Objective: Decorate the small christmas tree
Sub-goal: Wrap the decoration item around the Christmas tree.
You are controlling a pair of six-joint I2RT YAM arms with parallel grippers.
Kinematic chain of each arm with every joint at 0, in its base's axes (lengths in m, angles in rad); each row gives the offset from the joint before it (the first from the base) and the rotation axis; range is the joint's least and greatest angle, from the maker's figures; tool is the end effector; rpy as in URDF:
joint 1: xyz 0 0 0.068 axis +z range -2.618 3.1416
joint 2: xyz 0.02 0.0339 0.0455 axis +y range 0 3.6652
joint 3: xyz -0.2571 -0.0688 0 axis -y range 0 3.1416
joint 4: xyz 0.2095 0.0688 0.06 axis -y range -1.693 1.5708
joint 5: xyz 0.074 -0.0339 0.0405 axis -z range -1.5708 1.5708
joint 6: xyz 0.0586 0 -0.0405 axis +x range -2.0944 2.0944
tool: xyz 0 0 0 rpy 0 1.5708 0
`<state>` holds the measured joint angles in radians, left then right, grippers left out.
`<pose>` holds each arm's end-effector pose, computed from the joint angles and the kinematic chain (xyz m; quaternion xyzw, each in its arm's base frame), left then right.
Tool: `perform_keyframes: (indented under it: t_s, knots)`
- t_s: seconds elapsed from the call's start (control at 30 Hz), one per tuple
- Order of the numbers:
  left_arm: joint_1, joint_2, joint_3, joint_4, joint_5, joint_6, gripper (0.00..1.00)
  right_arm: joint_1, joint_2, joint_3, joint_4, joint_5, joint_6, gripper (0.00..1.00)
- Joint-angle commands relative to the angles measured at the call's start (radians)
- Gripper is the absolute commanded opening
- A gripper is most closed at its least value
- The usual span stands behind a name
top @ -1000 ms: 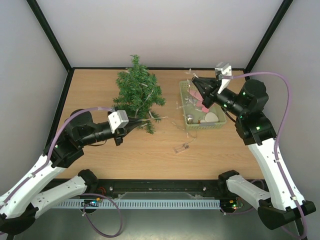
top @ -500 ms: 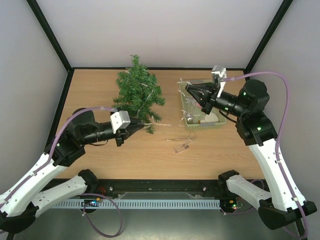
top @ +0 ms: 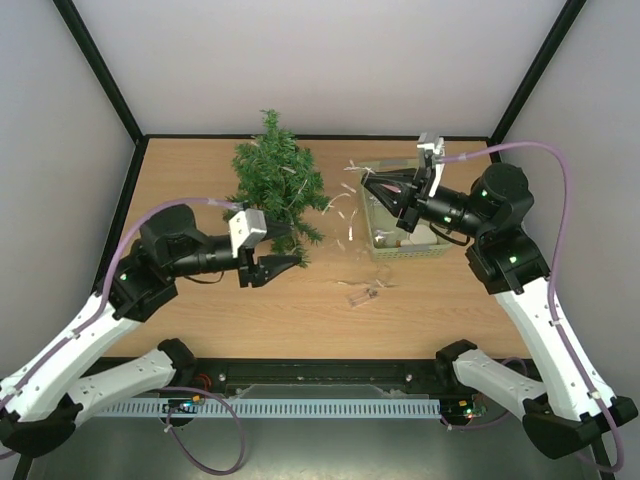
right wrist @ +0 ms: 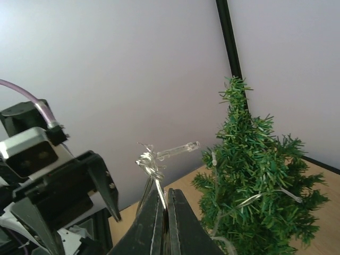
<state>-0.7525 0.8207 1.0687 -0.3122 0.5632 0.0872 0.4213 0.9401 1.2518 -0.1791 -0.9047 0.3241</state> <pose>0.0928 -0.1297 0.4033 0.4592 0.5624 -0.4062 0.5549 0.1259 0.1069 0.4571 -0.3573 0.5758 0.5146 0.5254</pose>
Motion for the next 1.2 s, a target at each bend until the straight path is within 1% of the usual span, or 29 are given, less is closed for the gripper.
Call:
perform_keyframes:
  t_s: [0.0, 0.23, 0.4, 0.63, 0.73, 0.8, 0.9, 1.1, 1.17]
  knots:
    - [-0.018, 0.069, 0.028, 0.095, 0.054, -0.082, 0.63, 0.04, 0.008, -0.015, 0.07, 0.034, 0.059, 0.02]
    - [-0.111, 0.187, 0.049, 0.138, -0.062, -0.152, 0.57, 0.072, 0.012, -0.047, 0.106, 0.109, 0.095, 0.02]
    - [-0.166, 0.198, -0.006, 0.23, -0.143, -0.216, 0.53, 0.079, 0.001, -0.088, 0.198, 0.113, 0.162, 0.02]
    - [-0.198, 0.206, -0.028, 0.256, -0.309, -0.276, 0.52, 0.08, -0.022, -0.096, 0.23, 0.128, 0.192, 0.02]
    - [-0.207, 0.213, -0.019, 0.272, -0.339, -0.305, 0.46, 0.08, -0.027, -0.1, 0.238, 0.141, 0.197, 0.02]
    - [-0.222, 0.226, -0.015, 0.279, -0.361, -0.325, 0.45, 0.081, -0.03, -0.108, 0.246, 0.153, 0.202, 0.02]
    - [-0.267, 0.246, -0.01, 0.286, -0.41, -0.359, 0.45, 0.082, -0.03, -0.12, 0.266, 0.17, 0.212, 0.02]
    - [-0.361, 0.275, 0.007, 0.281, -0.566, -0.488, 0.43, 0.082, -0.034, -0.137, 0.29, 0.204, 0.22, 0.02]
    - [-0.398, 0.273, 0.003, 0.282, -0.641, -0.517, 0.46, 0.082, -0.034, -0.138, 0.288, 0.212, 0.218, 0.02]
